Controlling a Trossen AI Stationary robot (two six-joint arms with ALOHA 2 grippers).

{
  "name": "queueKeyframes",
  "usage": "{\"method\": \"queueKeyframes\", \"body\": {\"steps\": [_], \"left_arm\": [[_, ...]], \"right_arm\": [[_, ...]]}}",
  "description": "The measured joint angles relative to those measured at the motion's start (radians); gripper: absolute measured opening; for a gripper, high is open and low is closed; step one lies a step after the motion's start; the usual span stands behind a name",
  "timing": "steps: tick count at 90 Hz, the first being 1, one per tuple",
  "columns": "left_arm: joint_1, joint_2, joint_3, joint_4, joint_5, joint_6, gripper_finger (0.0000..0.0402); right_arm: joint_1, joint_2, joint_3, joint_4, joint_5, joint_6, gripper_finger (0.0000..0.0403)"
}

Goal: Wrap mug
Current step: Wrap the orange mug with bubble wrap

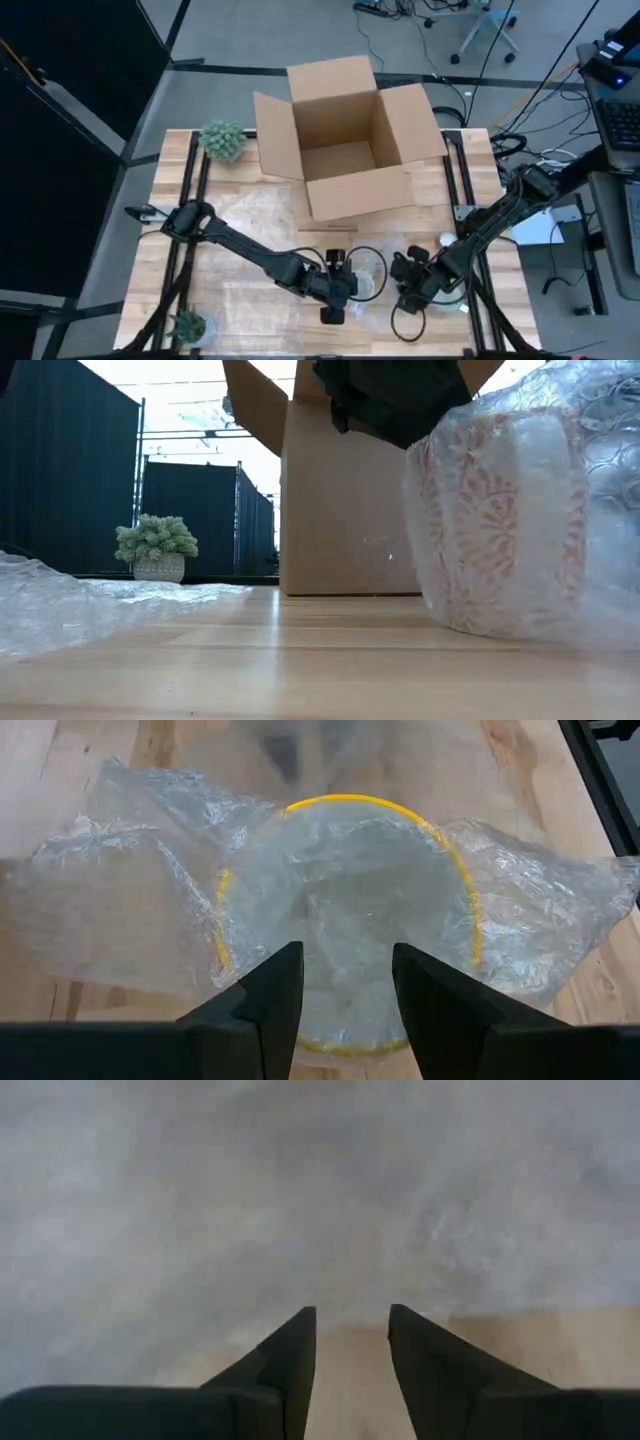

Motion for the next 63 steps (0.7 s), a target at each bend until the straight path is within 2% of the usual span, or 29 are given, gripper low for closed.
{"method": "queueKeyframes", "body": {"steps": [12,28,50,63], "left_arm": [[0.001,0.000,0.000,0.000,0.010,0.000,0.0146],[0.004,0.000,0.000,0.000,0.028,-0.003,0.0146],[0.003,0.000,0.000,0.000,0.030,-0.004,0.0146],[0.003,0.000,0.000,0.000,0.031,-0.004,0.0146]], "right_arm": [[0.000,-0.072,0.000,-0.031,-0.039,0.057,0.0120],[0.000,-0.240,0.000,-0.085,-0.105,0.114,0.0137],[-0.009,-0.417,0.000,-0.209,-0.049,0.248,0.0158],[-0.036,-0.451,0.000,-0.245,0.007,0.332,0.0162]]}}
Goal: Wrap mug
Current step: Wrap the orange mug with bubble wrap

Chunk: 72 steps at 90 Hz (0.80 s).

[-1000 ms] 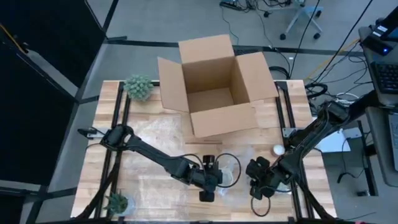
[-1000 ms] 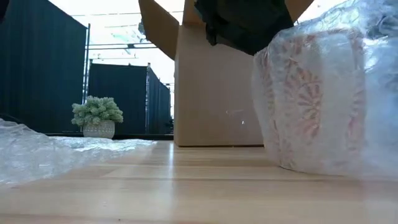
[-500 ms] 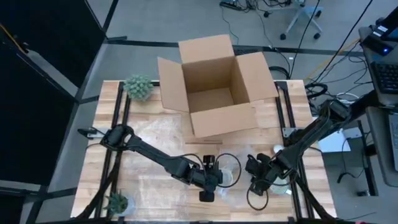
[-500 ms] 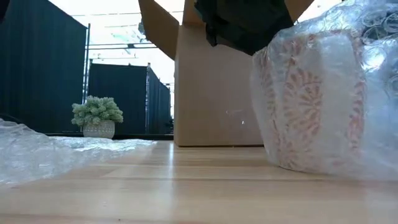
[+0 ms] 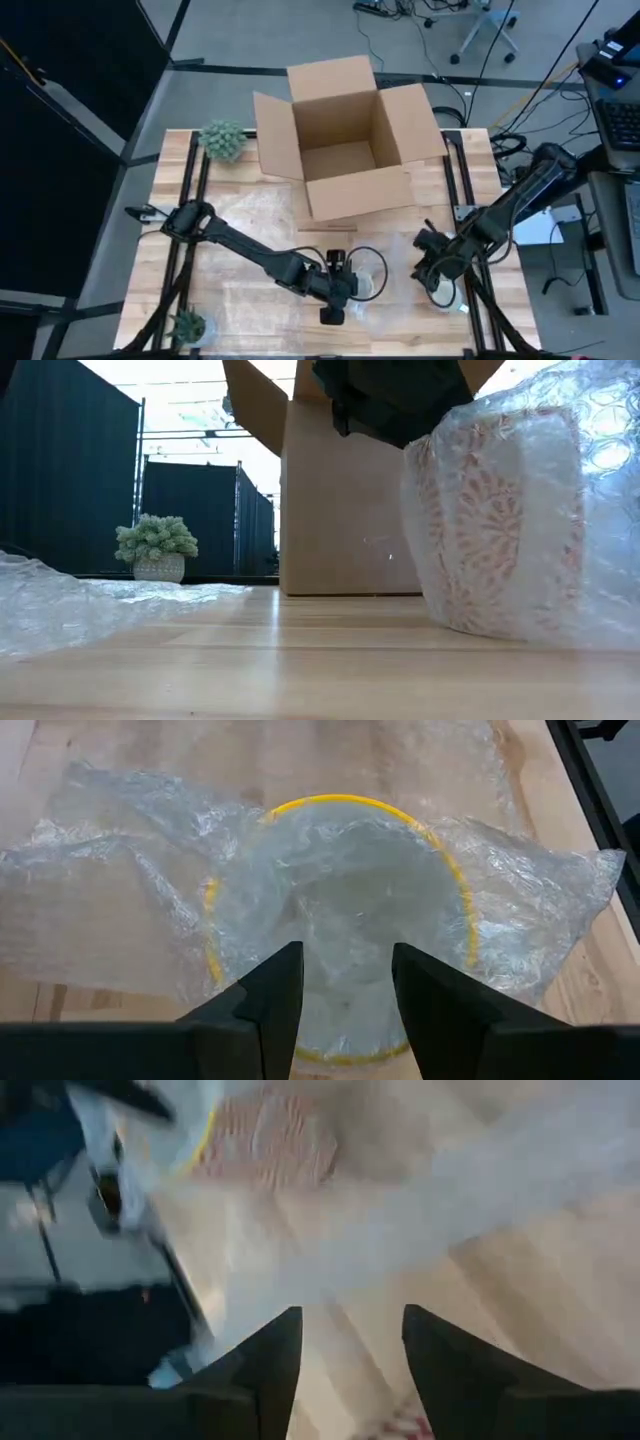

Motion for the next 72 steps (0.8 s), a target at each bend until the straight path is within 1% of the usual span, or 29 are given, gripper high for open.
{"method": "queueKeyframes", "body": {"steps": [17,41,55,72], "left_arm": [[0.000,0.000,0.000,0.000,0.001,0.000,0.0146],[0.000,0.000,0.000,0.000,0.006,0.000,0.0146],[0.000,0.000,0.000,0.001,0.019,0.000,0.0146],[0.000,0.000,0.000,0.000,0.020,0.000,0.0146]], "right_arm": [[-0.023,0.048,0.000,-0.060,-0.004,0.141,0.0162],[-0.023,0.167,-0.002,-0.200,-0.016,0.235,0.0162],[-0.023,0.230,-0.002,-0.184,-0.065,0.237,0.0162],[-0.025,0.293,-0.002,-0.051,-0.066,0.200,0.0162]]}}
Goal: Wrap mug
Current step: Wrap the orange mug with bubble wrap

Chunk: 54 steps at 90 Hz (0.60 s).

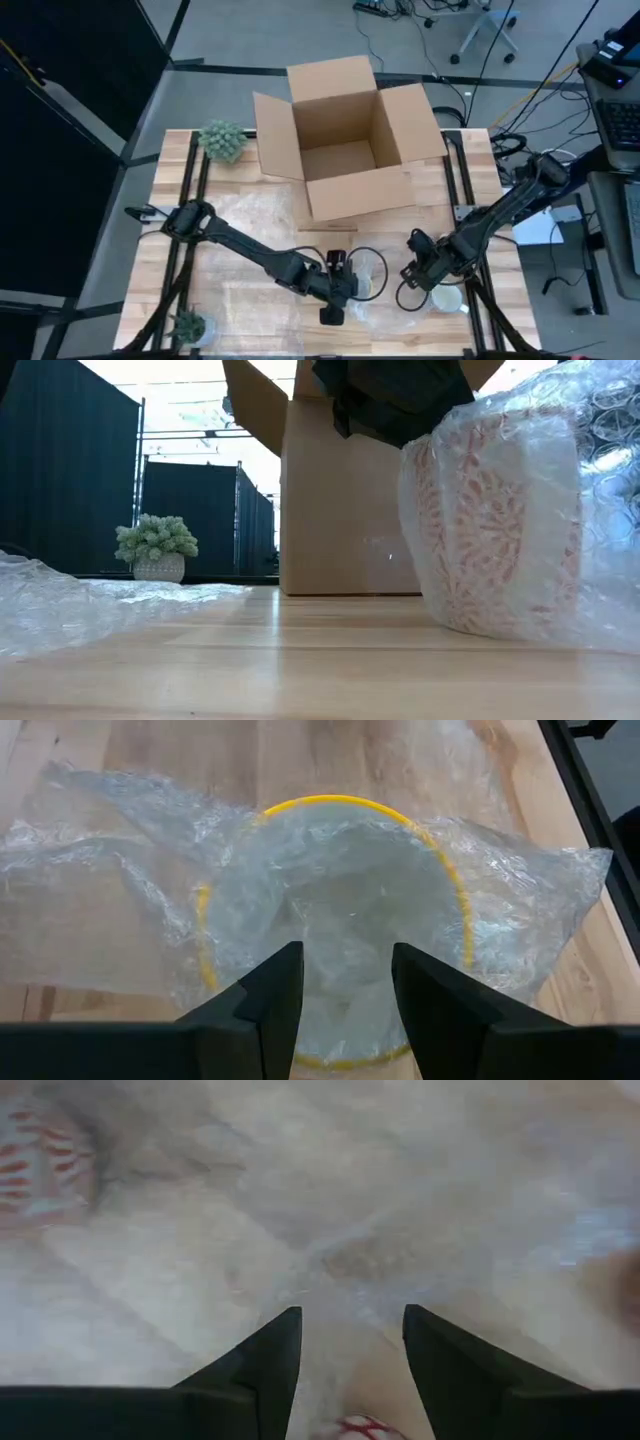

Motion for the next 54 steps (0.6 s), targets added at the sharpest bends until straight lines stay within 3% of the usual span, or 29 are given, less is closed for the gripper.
{"method": "queueKeyframes", "body": {"steps": [37,54], "left_arm": [[0.000,0.000,0.000,0.000,0.000,0.001,0.0146],[0.000,0.000,0.000,0.000,0.000,0.002,0.0146]], "right_arm": [[-0.011,0.019,0.000,0.172,-0.027,-0.080,0.0162],[-0.011,0.030,0.002,0.225,0.012,-0.168,0.0168]]}}
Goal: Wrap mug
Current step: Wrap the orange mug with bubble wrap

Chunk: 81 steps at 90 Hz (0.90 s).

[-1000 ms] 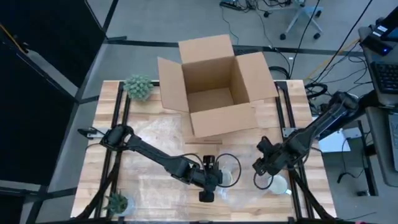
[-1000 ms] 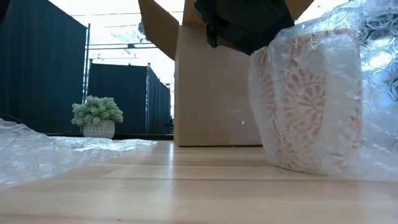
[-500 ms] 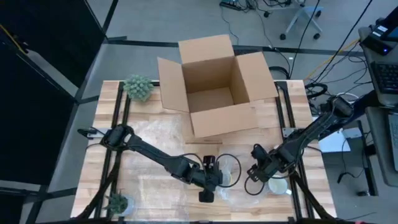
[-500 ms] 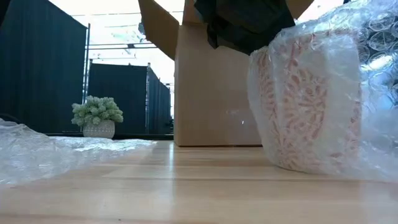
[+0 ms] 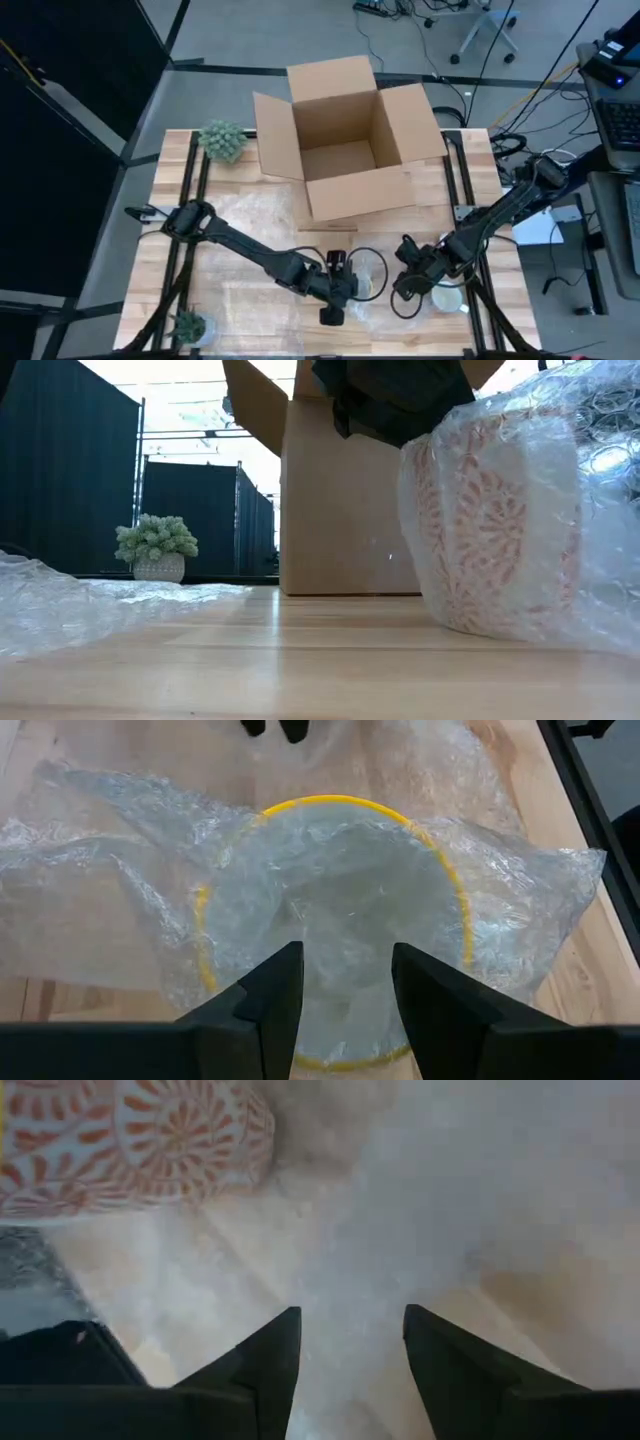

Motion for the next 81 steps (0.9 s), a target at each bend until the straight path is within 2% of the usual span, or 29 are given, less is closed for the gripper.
{"method": "queueKeyframes", "body": {"steps": [15,28,42,54,74,81], "left_arm": [[0.000,0.000,0.000,0.000,0.000,0.000,0.0146],[0.000,0.000,0.000,0.000,0.000,0.000,0.0146],[0.000,0.000,0.000,0.001,0.000,0.000,0.0146],[0.000,0.000,0.000,0.000,0.000,0.000,0.0146],[0.000,0.000,0.000,0.001,0.000,-0.001,0.0146],[0.000,0.000,0.000,0.001,0.000,-0.001,0.0146]], "right_arm": [[0.000,0.040,0.000,0.000,0.019,-0.016,0.0200],[0.000,0.106,0.000,0.015,-0.028,-0.015,0.0226],[0.000,0.193,0.000,0.014,-0.038,-0.017,0.0227],[0.000,0.208,0.000,0.018,-0.038,-0.024,0.0174],[-0.001,0.206,0.000,0.023,-0.070,-0.068,0.0025],[-0.001,0.204,0.009,0.019,-0.074,-0.091,0.0009]]}}
